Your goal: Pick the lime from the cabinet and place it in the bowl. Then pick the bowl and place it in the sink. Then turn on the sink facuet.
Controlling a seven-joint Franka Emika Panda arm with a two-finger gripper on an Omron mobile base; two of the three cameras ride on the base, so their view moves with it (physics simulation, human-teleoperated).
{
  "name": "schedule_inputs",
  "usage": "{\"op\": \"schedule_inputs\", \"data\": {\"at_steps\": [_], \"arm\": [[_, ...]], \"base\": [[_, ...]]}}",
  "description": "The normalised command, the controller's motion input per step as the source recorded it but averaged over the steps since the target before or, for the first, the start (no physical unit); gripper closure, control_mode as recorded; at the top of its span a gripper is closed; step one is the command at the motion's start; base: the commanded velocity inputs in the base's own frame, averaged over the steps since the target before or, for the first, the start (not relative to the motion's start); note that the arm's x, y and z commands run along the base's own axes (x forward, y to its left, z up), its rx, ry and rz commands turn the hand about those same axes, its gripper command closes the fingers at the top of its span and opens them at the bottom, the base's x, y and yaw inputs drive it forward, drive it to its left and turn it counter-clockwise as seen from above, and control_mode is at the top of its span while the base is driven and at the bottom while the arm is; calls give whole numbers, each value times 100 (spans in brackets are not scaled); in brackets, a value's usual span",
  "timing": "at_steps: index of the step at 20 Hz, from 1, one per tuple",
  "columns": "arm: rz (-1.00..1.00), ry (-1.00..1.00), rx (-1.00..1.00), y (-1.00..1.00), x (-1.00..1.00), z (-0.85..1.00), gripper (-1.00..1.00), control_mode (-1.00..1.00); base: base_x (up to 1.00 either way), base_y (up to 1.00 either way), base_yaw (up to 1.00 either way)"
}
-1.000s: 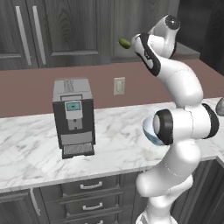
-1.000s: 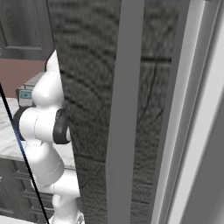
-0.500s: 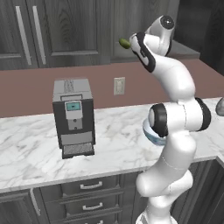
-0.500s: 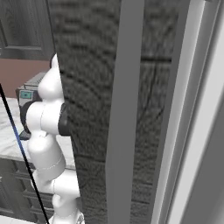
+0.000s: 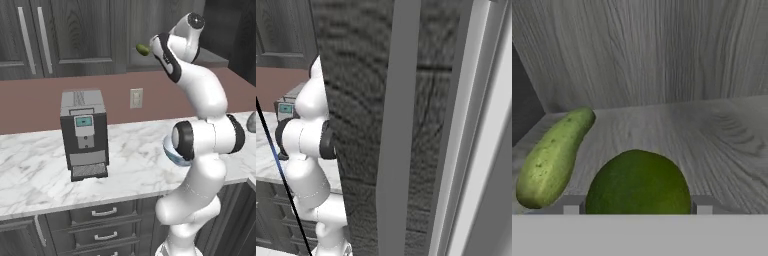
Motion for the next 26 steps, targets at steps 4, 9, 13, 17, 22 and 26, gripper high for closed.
{"op": "schedule_inputs", "data": {"at_steps": [4,9,13,17,22,26], "arm": [[0,-17,0,0,-100,-12,100,-100],[-1,-3,0,-25,-100,-7,100,-100],[-7,7,-4,-32,-100,0,100,-100],[-4,14,-5,-34,-100,-16,100,-100],[0,4,-1,-22,-100,-60,100,-100],[0,20,-10,0,-79,-71,100,-100]], "base": [[0,0,0],[0,0,0],[0,0,0],[0,0,0],[0,0,0],[0,0,0]]}}
